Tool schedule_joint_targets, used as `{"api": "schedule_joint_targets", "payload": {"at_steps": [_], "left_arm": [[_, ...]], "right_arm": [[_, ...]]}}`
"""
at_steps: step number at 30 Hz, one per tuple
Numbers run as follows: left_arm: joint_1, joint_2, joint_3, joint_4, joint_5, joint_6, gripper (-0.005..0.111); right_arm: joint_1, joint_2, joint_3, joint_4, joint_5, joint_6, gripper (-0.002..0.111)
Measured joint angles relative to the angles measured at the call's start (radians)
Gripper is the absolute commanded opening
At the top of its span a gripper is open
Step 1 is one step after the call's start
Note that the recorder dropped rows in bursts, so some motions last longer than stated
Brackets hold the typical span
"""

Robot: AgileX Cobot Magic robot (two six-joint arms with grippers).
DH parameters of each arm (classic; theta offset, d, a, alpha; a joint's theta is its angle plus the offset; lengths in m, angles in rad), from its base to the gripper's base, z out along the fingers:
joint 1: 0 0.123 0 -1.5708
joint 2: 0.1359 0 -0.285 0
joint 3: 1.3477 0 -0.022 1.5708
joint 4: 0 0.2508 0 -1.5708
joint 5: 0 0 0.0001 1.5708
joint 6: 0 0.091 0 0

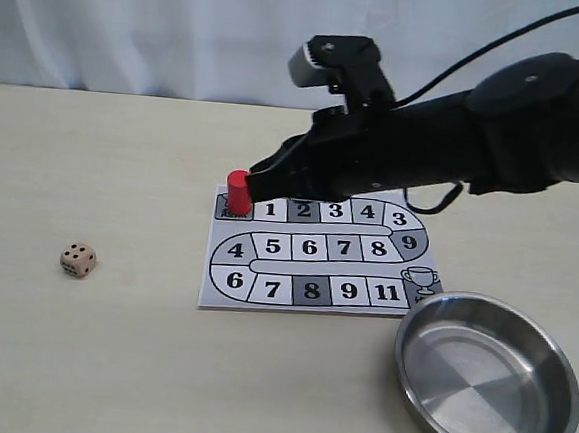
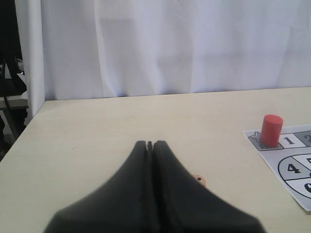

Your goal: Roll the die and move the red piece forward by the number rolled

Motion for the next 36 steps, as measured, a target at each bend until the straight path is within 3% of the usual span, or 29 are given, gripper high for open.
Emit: {"api": "schedule_joint_targets", "payload": {"at_steps": [16,27,36], "left_arm": [[0.0,0.0,0.0,0.0,0.0,0.0,0.0],[0.0,0.0,0.0,0.0,0.0,0.0,0.0],[0.0,0.0,0.0,0.0,0.0,0.0,0.0]], "right_arm": [[0.218,0.345,-0.307,-0.047,-0.02,-0.004,0.004],[0.242,0.569,-0.571,-0.319,0.076,0.249,0.004],[0.252,0.671,-0.69,-0.337,0.13,0.278,0.004]]}}
